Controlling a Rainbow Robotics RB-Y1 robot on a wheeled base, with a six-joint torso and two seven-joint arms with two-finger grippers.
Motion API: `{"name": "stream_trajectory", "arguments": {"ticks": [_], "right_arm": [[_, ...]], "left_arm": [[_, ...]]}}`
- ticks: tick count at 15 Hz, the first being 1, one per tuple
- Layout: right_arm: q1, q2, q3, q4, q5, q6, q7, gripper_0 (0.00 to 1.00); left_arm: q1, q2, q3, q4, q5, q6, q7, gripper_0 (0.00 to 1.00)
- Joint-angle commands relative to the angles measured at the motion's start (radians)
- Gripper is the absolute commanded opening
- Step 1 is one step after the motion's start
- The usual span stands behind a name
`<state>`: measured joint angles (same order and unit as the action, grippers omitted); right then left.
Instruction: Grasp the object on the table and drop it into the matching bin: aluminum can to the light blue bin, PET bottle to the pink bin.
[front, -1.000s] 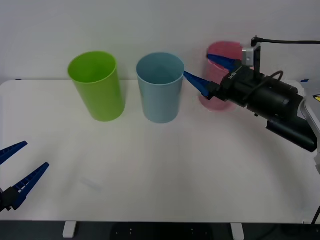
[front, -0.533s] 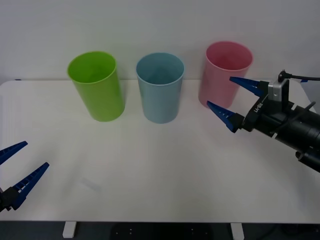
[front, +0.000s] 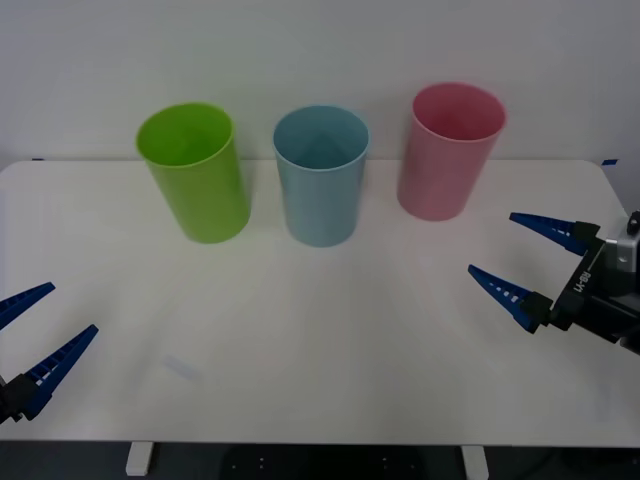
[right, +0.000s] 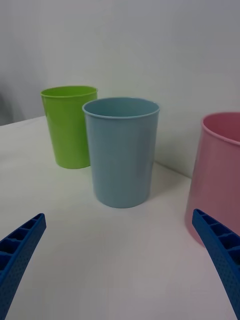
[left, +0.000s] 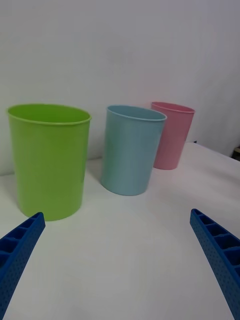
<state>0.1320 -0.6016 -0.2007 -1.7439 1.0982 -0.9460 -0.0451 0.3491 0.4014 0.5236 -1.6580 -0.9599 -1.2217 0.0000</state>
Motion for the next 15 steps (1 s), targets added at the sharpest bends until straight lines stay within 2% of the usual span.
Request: {"name": "stream_trajectory", "arguments": {"ticks": [1,6,15], "right_arm": [[0.087,0.008,-0.040,-0.032,0.000,-0.019,-0.010,1.00],[0.209,0.040,-0.101,-0.052,0.000,-0.033,-0.033,1.00],[0.248,0.051,-0.105,-0.052,0.002,-0.039,-0.036,1.00]], "left_arm": [[0.000,0.000,0.000,0.000,0.000,0.000,0.000,1.00],[0.000,0.000,0.000,0.000,0.000,0.000,0.000,1.00],[0.000,0.000,0.000,0.000,0.000,0.000,0.000,1.00]]}}
